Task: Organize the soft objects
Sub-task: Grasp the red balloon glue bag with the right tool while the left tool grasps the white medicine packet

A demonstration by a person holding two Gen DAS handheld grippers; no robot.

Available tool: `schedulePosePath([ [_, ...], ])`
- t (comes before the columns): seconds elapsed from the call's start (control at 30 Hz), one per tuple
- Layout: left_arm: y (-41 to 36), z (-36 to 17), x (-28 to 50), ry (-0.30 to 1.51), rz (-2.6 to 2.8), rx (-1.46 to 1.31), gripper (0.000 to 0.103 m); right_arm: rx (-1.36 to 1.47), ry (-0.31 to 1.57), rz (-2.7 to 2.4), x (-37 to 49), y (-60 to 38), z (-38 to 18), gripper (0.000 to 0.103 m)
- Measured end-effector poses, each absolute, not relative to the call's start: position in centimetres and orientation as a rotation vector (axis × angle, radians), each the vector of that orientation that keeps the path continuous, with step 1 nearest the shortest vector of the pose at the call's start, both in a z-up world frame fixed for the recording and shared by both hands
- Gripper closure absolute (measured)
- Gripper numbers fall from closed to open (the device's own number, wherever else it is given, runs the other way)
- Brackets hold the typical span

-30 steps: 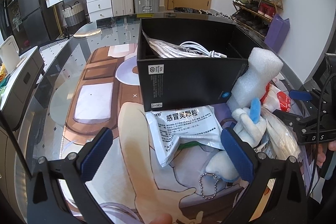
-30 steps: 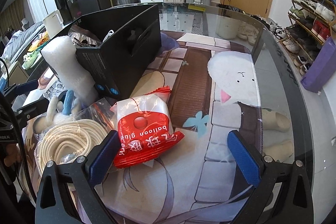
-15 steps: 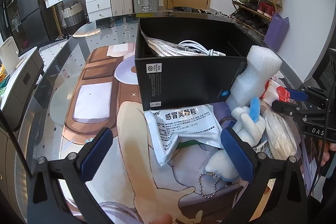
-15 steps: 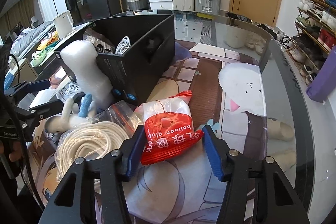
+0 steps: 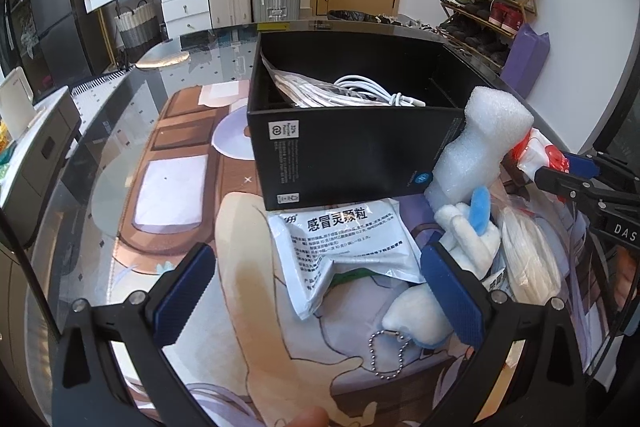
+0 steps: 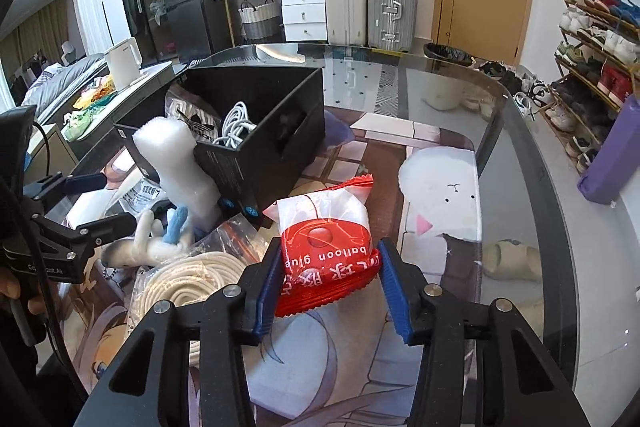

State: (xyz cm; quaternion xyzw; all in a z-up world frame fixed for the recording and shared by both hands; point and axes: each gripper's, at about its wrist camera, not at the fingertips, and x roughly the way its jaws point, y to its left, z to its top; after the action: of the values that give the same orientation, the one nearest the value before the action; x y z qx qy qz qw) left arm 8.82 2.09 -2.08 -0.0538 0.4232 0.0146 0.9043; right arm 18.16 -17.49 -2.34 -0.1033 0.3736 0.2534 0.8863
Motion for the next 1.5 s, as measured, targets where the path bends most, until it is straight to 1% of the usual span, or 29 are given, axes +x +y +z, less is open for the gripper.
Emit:
schedulePosePath([
  [0.23, 2.0, -1.8, 9.2, 0.869, 0.015, -0.138, 0.0, -0.216, 0.766, 0.537, 17.8, -17.4, -2.0, 0.056],
  [0.47, 1.5, -3.0, 9.6, 0.907, 0.032, -0.128, 0.0, -0.217, 0.759, 0.544, 17.4, -17.3, -1.6, 0.056],
  [1.0, 2.1, -3.4, 9.5, 0.931, 0.061, -0.121, 0.0, -0.212, 0.756, 0.553, 17.4, -17.4, -1.4, 0.056],
  [1.07, 2.0, -3.3, 9.6, 0.931, 0.054, -0.117, 0.001, -0.212, 0.755, 0.555, 17.4, -17.3, -1.4, 0.056],
  [1.13, 1.9, -3.2, 9.5, 0.925, 0.045, -0.11, 0.005, -0.212, 0.753, 0.557, 17.4, -17.2, -1.5, 0.056],
  [1.2, 1.7, -3.2, 9.4, 0.921, 0.051, -0.083, 0.015, -0.212, 0.75, 0.558, 17.4, -17.2, -1.4, 0.056],
  [1.23, 1.4, -3.1, 9.4, 0.918, 0.051, -0.076, 0.018, -0.213, 0.749, 0.559, 17.4, -17.2, -1.4, 0.056],
  [1.3, 1.3, -3.0, 9.2, 0.909, 0.042, -0.068, 0.031, -0.213, 0.746, 0.562, 17.4, -17.2, -1.4, 0.056],
  [1.37, 1.2, -2.9, 9.1, 0.903, 0.045, -0.054, 0.038, -0.213, 0.743, 0.563, 17.3, -17.2, -1.3, 0.056],
  [1.4, 1.2, -2.8, 9.0, 0.898, 0.037, -0.057, 0.041, -0.212, 0.743, 0.564, 17.3, -17.1, -1.2, 0.056],
  [1.5, 1.3, -2.8, 9.1, 0.891, 0.025, -0.069, 0.045, -0.212, 0.737, 0.565, 17.2, -17.1, -1.1, 0.056],
])
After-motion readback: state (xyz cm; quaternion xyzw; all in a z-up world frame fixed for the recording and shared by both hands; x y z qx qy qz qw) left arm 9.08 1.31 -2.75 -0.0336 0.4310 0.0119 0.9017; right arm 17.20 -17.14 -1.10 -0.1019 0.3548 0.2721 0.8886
